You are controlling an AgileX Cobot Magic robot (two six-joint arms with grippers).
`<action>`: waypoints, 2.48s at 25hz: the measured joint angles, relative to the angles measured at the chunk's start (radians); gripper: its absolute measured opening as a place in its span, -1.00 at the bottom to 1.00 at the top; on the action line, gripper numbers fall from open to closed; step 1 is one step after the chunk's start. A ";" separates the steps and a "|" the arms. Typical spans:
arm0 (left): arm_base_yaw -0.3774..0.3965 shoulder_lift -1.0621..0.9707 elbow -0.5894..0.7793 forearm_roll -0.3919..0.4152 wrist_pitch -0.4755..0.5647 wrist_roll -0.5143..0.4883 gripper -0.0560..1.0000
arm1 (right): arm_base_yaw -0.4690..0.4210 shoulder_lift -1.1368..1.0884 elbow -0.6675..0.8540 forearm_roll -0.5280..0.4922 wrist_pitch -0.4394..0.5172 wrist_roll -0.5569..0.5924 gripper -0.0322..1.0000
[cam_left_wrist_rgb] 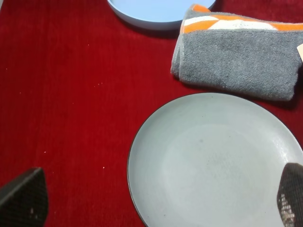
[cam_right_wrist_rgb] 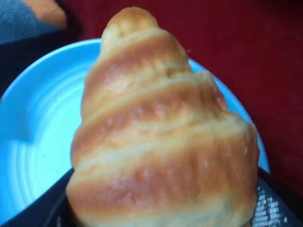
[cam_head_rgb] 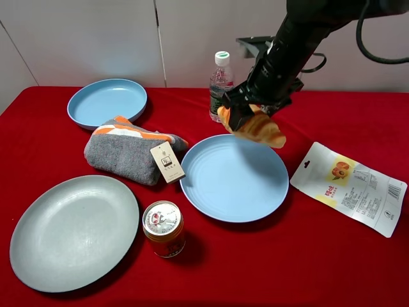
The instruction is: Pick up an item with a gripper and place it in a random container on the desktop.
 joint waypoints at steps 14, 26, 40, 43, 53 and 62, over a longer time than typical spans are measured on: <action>0.000 0.000 0.000 0.000 0.000 0.000 0.94 | 0.087 -0.001 0.238 0.018 -0.307 0.037 -0.01; 0.000 0.000 0.000 0.000 0.000 0.000 0.94 | 0.087 -0.001 0.359 0.049 -0.507 0.041 -0.01; 0.000 0.000 0.000 0.000 0.000 0.000 0.94 | 0.087 -0.001 0.359 0.050 -0.509 0.048 0.00; 0.000 0.000 0.000 0.000 0.000 0.000 0.94 | 0.087 0.007 0.359 0.050 -0.509 0.048 0.25; 0.000 0.000 0.000 0.000 0.000 0.000 0.94 | 0.087 0.061 0.359 0.094 -0.478 0.051 0.40; 0.000 0.000 0.000 0.000 0.000 0.000 0.94 | 0.087 0.053 0.359 0.094 -0.479 0.047 0.40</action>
